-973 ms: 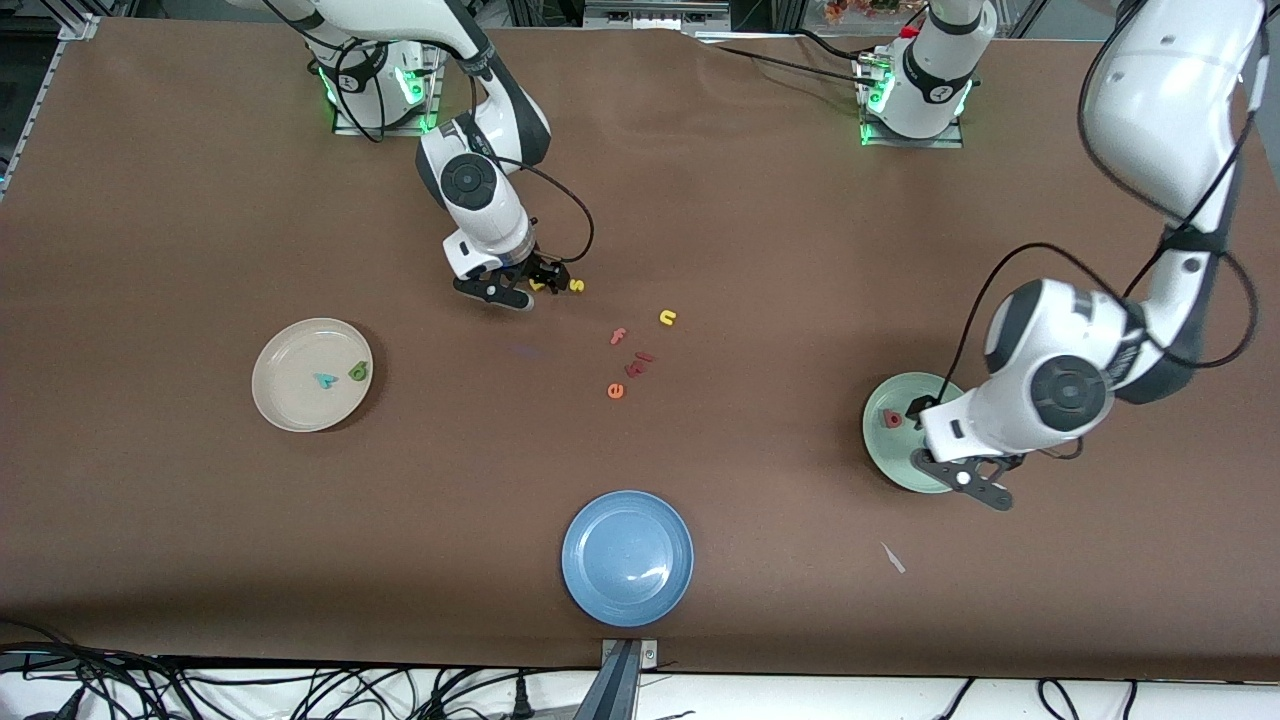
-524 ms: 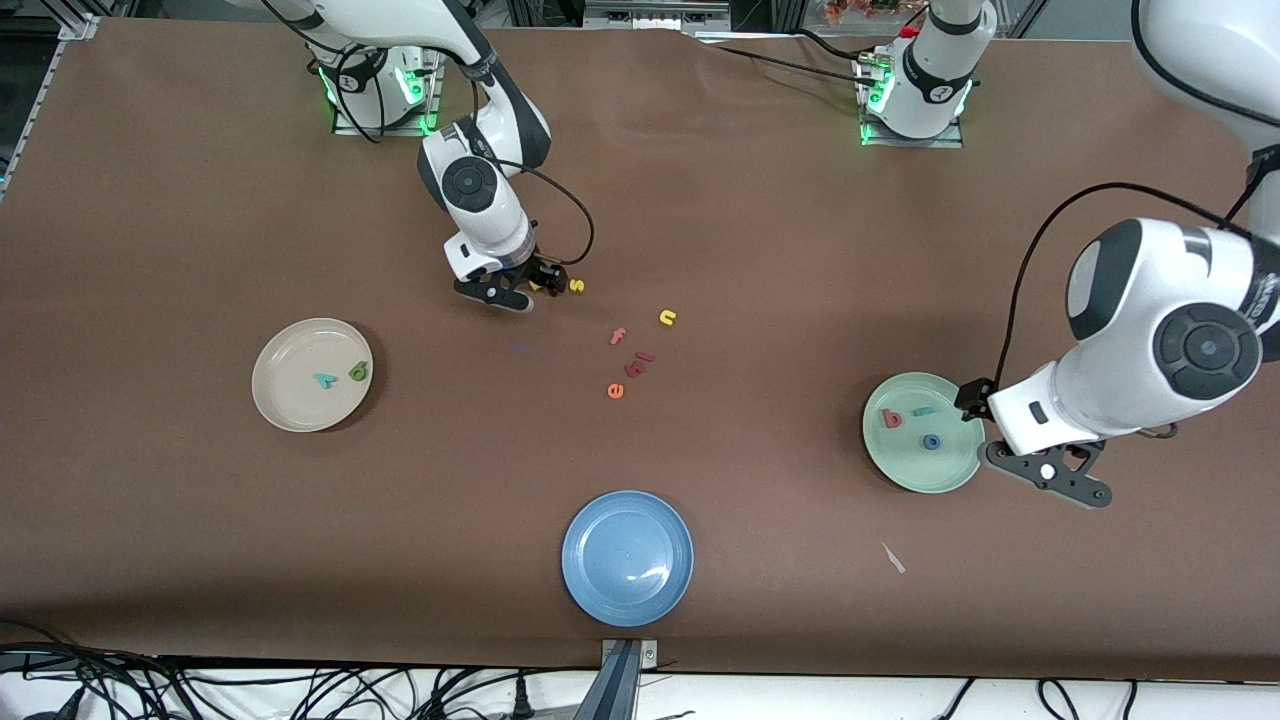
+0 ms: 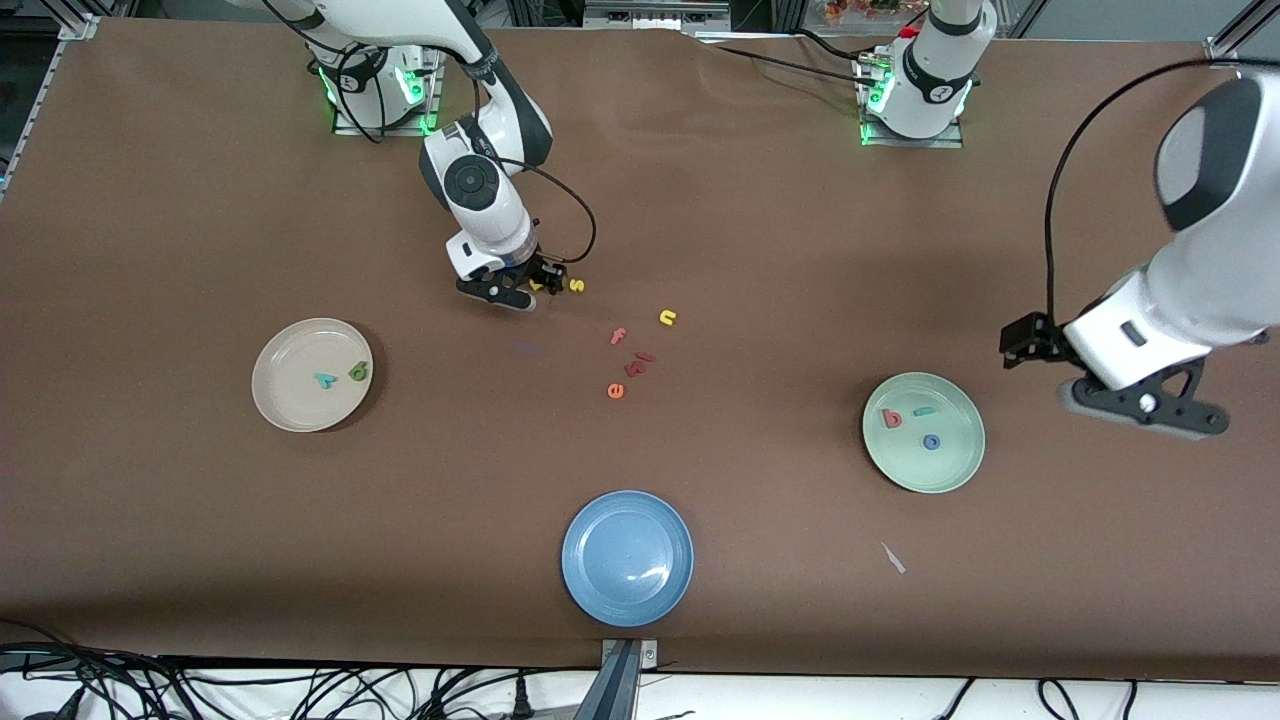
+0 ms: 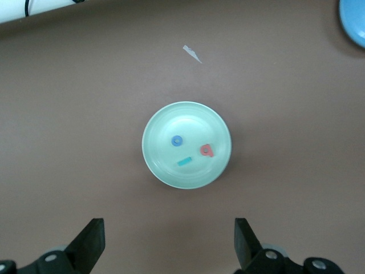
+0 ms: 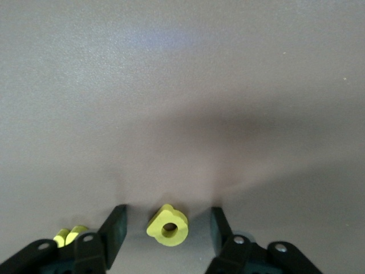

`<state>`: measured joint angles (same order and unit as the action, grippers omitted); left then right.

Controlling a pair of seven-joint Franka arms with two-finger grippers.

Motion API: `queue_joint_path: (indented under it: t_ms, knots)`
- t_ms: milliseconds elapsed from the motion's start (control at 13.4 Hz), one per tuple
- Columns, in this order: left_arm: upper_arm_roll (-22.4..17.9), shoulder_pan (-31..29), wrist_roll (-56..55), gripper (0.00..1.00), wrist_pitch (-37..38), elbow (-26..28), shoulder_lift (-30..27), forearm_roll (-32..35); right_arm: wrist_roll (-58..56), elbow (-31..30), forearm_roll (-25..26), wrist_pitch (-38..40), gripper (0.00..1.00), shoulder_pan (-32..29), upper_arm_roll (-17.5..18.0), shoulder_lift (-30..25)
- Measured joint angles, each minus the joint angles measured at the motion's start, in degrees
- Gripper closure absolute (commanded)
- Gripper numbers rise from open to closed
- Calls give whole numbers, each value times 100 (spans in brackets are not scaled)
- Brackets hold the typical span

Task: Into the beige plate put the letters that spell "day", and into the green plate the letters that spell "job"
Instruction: 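Grasp the yellow d with the right gripper while the left gripper returns to rest, then place the yellow d on the beige plate with the right gripper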

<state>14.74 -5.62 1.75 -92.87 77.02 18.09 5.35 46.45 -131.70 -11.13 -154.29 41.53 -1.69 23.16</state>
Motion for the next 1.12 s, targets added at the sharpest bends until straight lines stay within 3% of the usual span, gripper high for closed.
queue_joint_path:
  t_ms: [224,599,1122]
  knots:
    - [-592,421,-527,0,38,599,-775,-265,0,-6,0,1,46,0,3,-6]
    - [-712,657,-1039,0,73,1896,-2236,-268,12,-9,0,-8,62,0,57,-31]
    - [-891,798,-1128,0,-73,1816,-1993,-292,22,-15,1,-19,84,0,87,-58]
